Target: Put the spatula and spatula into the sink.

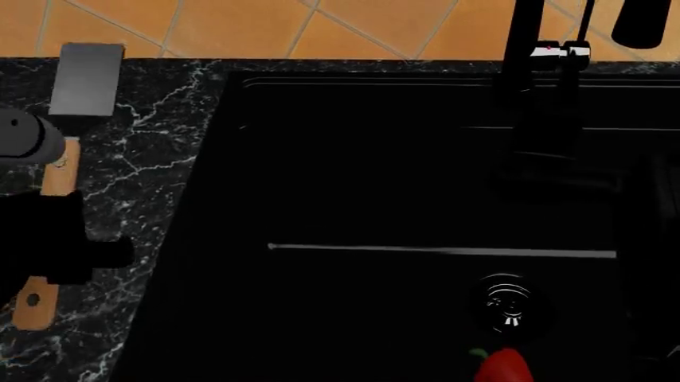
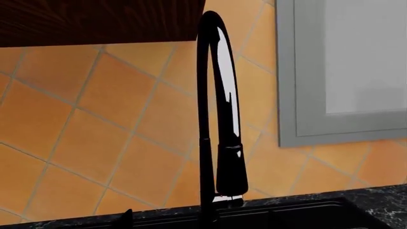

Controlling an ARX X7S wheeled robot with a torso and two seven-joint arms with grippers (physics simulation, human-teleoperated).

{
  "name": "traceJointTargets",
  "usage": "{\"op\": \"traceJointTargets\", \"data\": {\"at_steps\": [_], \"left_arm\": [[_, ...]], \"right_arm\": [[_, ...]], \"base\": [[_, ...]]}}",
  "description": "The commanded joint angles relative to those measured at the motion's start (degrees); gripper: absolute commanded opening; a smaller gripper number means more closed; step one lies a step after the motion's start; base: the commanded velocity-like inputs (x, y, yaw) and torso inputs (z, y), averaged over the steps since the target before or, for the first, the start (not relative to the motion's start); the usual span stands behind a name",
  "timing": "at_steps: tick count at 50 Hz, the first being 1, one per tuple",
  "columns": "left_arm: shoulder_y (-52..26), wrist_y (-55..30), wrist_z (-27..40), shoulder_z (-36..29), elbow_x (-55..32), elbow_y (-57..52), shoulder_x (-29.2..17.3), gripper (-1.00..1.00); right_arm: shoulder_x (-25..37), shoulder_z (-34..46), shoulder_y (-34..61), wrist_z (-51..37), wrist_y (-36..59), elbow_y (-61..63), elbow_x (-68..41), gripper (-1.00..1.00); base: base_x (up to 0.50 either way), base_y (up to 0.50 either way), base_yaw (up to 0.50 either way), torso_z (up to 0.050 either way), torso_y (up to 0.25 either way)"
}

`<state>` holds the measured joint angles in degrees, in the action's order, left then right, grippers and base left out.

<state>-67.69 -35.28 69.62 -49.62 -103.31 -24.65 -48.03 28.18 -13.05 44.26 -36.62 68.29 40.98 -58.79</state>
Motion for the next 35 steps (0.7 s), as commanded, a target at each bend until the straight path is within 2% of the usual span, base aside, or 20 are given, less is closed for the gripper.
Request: {"op": "traceJointTargets", "data": {"at_steps": [1, 11, 35], "left_arm": [[-6.5, -5.3, -10.3, -1.1, 3.5, -0.2, 3.1, -1.00], [-6.4, -5.1, -13.2, -1.5, -0.8, 1.3, 6.7, -1.00], [-5.5, -3.8, -24.3, -5.6, 6.6, 9.4, 20.1, -1.00]], "right_arm": [[0.4, 0.1, 0.6, -0.6, 0.3, 0.0, -0.7, 1.00], [0.4, 0.4, -0.1, -0.1, -0.8, -0.2, -0.3, 1.00], [0.6, 1.3, -0.9, 0.5, -2.7, -0.6, 0.3, 1.00]], "base": [[0.00, 0.00, 0.00, 0.000, 0.000], [0.00, 0.00, 0.00, 0.000, 0.000], [0.00, 0.00, 0.00, 0.000, 0.000]]}}
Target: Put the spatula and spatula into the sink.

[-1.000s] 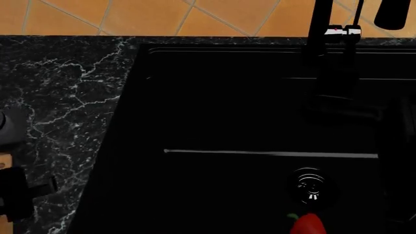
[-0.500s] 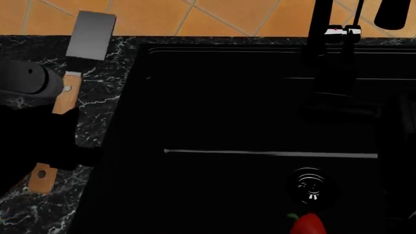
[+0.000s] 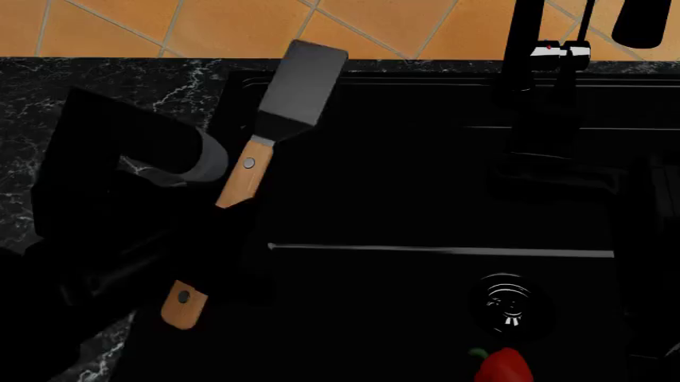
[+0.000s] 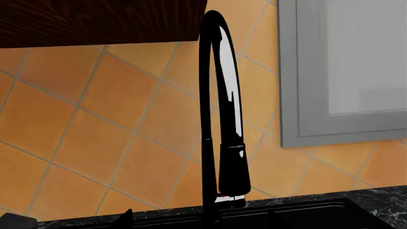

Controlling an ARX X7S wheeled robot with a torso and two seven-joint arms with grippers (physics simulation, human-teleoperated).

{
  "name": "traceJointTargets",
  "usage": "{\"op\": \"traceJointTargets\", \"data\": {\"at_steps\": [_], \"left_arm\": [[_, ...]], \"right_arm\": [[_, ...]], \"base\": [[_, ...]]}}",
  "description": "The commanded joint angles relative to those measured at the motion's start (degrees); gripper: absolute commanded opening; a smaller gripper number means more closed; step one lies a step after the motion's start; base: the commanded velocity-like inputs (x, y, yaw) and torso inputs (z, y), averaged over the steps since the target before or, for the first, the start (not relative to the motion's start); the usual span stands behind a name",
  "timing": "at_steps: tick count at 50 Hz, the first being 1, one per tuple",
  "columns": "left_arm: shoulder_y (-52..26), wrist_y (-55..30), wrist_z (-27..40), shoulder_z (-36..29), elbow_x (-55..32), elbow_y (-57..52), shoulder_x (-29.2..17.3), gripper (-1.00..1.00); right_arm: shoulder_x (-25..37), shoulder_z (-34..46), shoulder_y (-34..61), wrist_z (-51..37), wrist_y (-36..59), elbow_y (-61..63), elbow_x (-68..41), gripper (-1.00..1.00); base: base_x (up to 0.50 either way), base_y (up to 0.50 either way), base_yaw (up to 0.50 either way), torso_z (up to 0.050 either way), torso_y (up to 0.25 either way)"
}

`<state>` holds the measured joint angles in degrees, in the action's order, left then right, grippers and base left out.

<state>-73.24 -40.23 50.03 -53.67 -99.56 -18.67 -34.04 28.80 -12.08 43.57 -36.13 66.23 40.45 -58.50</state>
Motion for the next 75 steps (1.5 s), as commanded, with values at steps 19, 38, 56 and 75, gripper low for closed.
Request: {"op": "traceJointTargets", "data": {"at_steps": [19, 38, 56, 75], "left_arm": [[2.5, 2.2, -11.4, -6.1, 7.7, 9.2, 15.2, -1.00], [0.6, -2.1, -25.5, -17.5, 16.8, 27.6, 27.3, -1.00], [5.4, 2.8, -30.3, -35.9, 20.3, 48.0, 34.0, -1.00], [3.7, 1.7, -30.4, -34.8, 19.0, 46.1, 33.9, 1.00]], "right_arm": [[0.4, 0.4, -0.8, 0.2, -1.6, -0.2, 0.0, 1.00], [0.8, 1.3, 0.3, 0.1, -1.7, -0.7, -0.3, 1.00], [1.7, 0.4, 0.9, -1.3, -0.6, -0.2, -2.3, 1.00], [2.0, 0.5, 0.9, -2.3, -0.6, 0.0, -3.2, 1.00]], "base": [[0.00, 0.00, 0.00, 0.000, 0.000], [0.00, 0.00, 0.00, 0.000, 0.000], [0.00, 0.00, 0.00, -0.001, 0.000], [0.01, -0.01, -0.01, -0.005, 0.000]]}}
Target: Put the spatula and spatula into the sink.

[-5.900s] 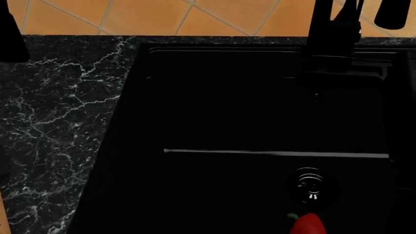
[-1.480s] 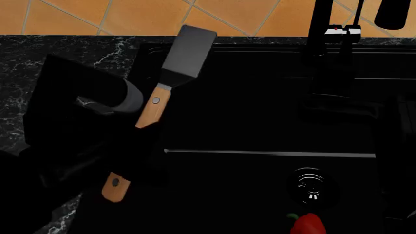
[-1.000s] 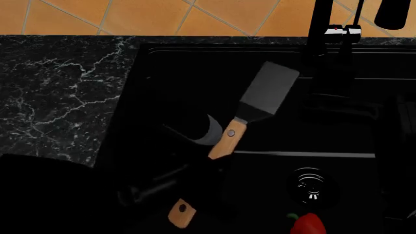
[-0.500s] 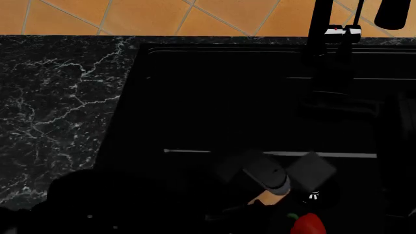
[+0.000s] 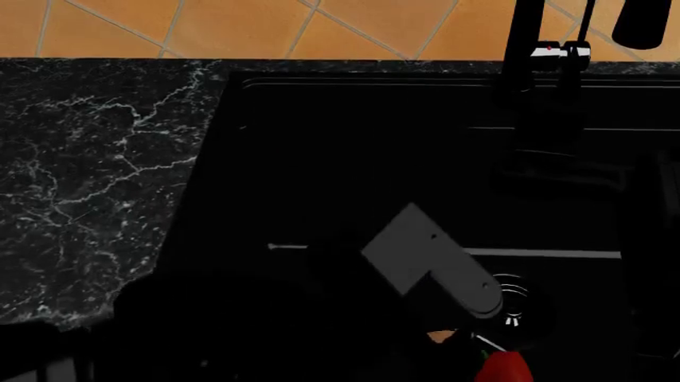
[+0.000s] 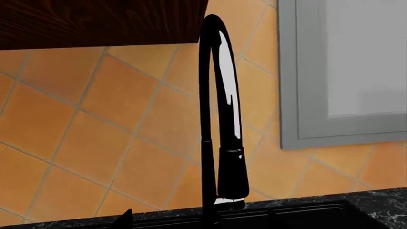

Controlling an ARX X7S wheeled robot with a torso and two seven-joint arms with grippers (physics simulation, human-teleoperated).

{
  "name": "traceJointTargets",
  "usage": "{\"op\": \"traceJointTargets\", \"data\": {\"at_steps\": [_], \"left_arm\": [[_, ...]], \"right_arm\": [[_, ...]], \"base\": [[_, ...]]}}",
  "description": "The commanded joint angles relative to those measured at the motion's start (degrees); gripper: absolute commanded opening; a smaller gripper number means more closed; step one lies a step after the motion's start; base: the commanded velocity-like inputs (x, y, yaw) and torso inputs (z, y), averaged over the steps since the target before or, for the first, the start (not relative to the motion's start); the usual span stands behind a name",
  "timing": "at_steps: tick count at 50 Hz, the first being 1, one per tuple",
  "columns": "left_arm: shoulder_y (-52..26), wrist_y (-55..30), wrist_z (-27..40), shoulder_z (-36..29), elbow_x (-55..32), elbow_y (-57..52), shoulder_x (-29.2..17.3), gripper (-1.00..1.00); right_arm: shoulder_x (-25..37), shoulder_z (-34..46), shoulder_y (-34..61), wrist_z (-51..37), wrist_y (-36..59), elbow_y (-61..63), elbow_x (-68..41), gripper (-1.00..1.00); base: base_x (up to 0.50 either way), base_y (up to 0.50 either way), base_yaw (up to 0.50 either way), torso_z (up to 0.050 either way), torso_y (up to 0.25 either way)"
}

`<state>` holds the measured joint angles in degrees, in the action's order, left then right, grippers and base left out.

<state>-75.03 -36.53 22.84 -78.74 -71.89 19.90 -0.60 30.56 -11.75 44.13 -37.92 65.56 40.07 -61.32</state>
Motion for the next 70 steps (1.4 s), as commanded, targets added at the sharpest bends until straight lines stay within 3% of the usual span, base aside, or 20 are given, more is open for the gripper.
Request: {"op": "traceJointTargets", "data": {"at_steps": [1, 14, 24, 33, 40, 48, 51, 53, 62, 68, 70], "left_arm": [[5.3, -2.1, -3.3, -9.5, -9.1, 6.7, 0.1, 1.00], [-5.2, -0.7, 3.3, -2.6, -10.2, -0.4, -7.4, 1.00], [-16.7, 4.4, 10.5, 10.3, -14.9, -0.7, -14.7, 1.00], [-26.9, 7.2, 23.4, 20.1, -16.1, -17.4, -27.4, 1.00], [-21.5, 11.4, 31.9, 24.9, -19.5, -34.7, -37.1, 1.00], [-17.6, 11.1, 41.6, 25.6, -23.5, -46.5, -45.5, 1.00], [-18.7, 8.1, 53.5, 24.0, -23.3, -48.6, -48.0, 1.00], [-18.4, 8.3, 57.6, 24.4, -25.3, -50.3, -49.8, 1.00], [-16.3, 8.0, 65.7, 23.9, -37.1, -56.2, -56.9, 1.00], [-22.1, 14.0, 67.1, 12.3, -39.9, -59.0, -62.6, 1.00], [-27.9, 15.8, 67.1, 4.2, -42.1, -60.2, -64.3, 1.00]], "right_arm": [[0.2, 0.2, 0.3, -0.4, 0.0, 0.4, -0.3, 1.00], [0.7, -0.5, -0.2, -0.9, -0.2, 0.8, -1.1, 1.00], [0.7, 0.1, 0.3, -1.0, -0.3, 0.5, -1.2, 1.00], [1.4, -0.7, 0.3, -1.6, 0.1, 0.7, -2.4, 1.00], [1.5, -0.6, 0.4, -1.8, 0.1, 0.9, -2.8, 1.00], [1.7, -0.6, 0.4, -1.9, -0.1, 0.9, -3.0, 1.00], [1.8, -0.1, 0.5, -1.6, -0.3, 0.6, -2.6, 1.00], [1.7, 0.3, 0.2, -1.0, -1.0, 0.3, -1.8, 1.00], [1.7, 1.2, -0.5, 0.1, -2.1, -0.4, -0.5, 1.00], [1.8, 1.1, -1.1, 0.3, -2.6, -0.6, -0.4, 1.00], [1.9, 1.1, -0.8, 0.1, -2.3, -0.4, -0.8, 1.00]], "base": [[0.00, -0.01, -0.01, -0.010, 0.000], [0.00, 0.00, 0.00, -0.002, 0.000], [0.00, 0.00, 0.00, 0.000, 0.000], [0.00, 0.00, 0.00, 0.000, 0.000], [0.00, 0.00, 0.00, 0.000, 0.000], [0.00, 0.00, 0.00, 0.000, 0.000], [0.00, 0.00, 0.00, 0.000, 0.000], [0.00, 0.00, 0.00, 0.000, 0.000], [0.00, 0.00, 0.00, 0.000, 0.000], [0.00, 0.00, 0.00, 0.000, 0.000], [0.00, 0.00, 0.00, 0.000, 0.000]]}}
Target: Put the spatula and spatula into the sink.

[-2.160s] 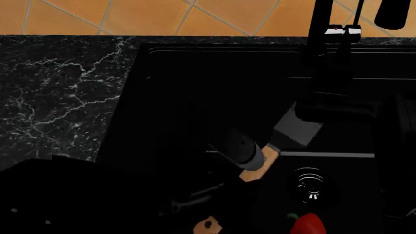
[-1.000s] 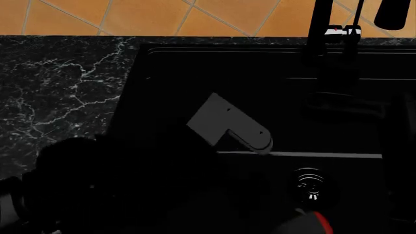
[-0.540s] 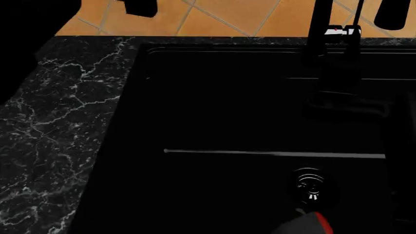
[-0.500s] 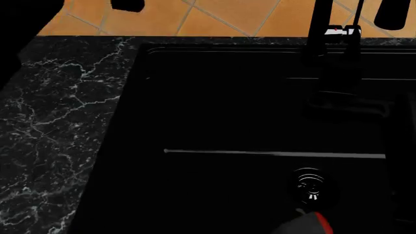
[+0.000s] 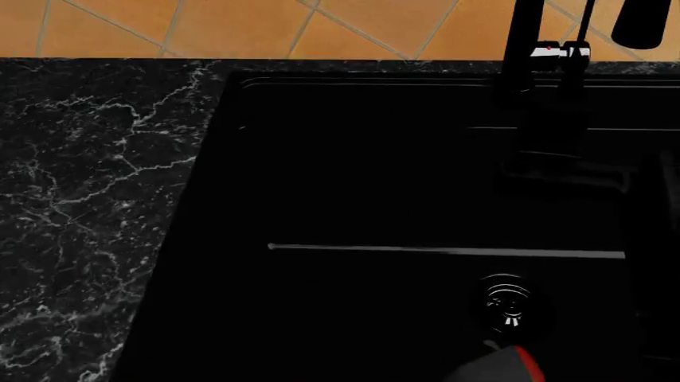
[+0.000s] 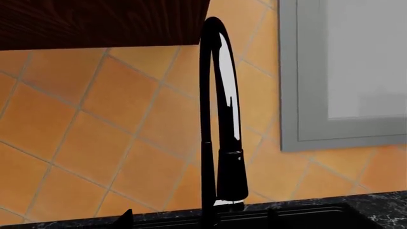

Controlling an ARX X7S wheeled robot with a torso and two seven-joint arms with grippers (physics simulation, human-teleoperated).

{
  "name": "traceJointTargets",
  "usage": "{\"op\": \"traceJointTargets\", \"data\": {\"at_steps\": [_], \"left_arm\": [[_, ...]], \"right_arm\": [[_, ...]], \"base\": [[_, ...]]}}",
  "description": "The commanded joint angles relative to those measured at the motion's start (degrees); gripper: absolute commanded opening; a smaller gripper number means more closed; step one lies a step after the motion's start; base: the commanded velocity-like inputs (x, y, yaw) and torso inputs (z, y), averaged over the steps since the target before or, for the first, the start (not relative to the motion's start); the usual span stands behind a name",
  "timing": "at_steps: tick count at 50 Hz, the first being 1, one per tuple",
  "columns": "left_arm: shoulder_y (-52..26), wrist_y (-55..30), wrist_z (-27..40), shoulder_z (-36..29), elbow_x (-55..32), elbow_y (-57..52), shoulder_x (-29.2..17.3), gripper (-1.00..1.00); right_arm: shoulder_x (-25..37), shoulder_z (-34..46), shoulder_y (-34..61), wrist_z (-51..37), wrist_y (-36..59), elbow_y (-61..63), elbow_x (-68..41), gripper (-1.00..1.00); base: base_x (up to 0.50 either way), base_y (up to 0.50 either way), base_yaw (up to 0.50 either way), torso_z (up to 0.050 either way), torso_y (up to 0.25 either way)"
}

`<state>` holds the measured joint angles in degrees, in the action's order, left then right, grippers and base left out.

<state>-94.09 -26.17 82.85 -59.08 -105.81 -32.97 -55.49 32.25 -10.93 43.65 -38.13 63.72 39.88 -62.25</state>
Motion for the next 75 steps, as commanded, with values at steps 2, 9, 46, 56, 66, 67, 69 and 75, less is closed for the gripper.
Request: {"op": "traceJointTargets", "data": {"at_steps": [2, 9, 46, 56, 66, 67, 69, 75], "left_arm": [[-14.7, 8.0, 7.1, -23.9, -9.5, -8.4, -10.4, 1.00], [-33.8, 14.5, 7.1, -47.2, -12.2, -9.4, -10.8, 1.00], [-40.9, 26.7, 7.1, -70.5, -21.4, -8.5, -16.4, 1.00], [-40.9, 30.2, 7.1, -77.1, -22.4, -11.1, -13.7, 1.00], [-40.7, 33.2, 7.1, -82.1, -22.9, -13.2, -11.5, 1.00], [-40.7, 33.2, 7.1, -82.1, -22.7, -13.0, -11.5, 1.00], [-40.5, 33.4, 7.0, -82.2, -22.7, -13.0, -11.7, 1.00], [-39.0, 34.0, 6.1, -82.2, -22.3, -12.0, -11.9, 1.00]], "right_arm": [[0.4, 0.2, -0.4, 0.2, -0.4, -0.1, 0.0, 1.00], [0.3, 0.3, -1.2, 0.1, -0.8, -0.1, 0.3, 1.00], [0.0, 0.8, -4.3, 1.5, -4.3, -1.1, 2.4, 1.00], [-0.2, 1.1, -4.7, 1.7, -5.0, -1.2, 2.7, 1.00], [0.0, 1.1, -4.7, 1.4, -5.0, -1.0, 2.3, 1.00], [0.1, 1.0, -4.6, 1.5, -5.0, -1.1, 2.2, 1.00], [0.1, 1.1, -4.4, 1.4, -4.9, -1.1, 2.1, 1.00], [0.3, 1.2, -3.9, 1.1, -4.6, -1.1, 1.7, 1.00]], "base": [[0.00, 0.00, 0.00, 0.000, 0.000], [0.00, 0.00, 0.00, 0.000, 0.000], [0.00, 0.00, 0.00, 0.000, 0.000], [0.00, 0.00, 0.00, 0.000, 0.000], [0.00, 0.00, 0.00, 0.000, 0.000], [0.00, 0.00, 0.00, 0.000, 0.000], [0.00, 0.00, 0.00, 0.000, 0.000], [0.00, 0.00, 0.00, 0.000, 0.000]]}}
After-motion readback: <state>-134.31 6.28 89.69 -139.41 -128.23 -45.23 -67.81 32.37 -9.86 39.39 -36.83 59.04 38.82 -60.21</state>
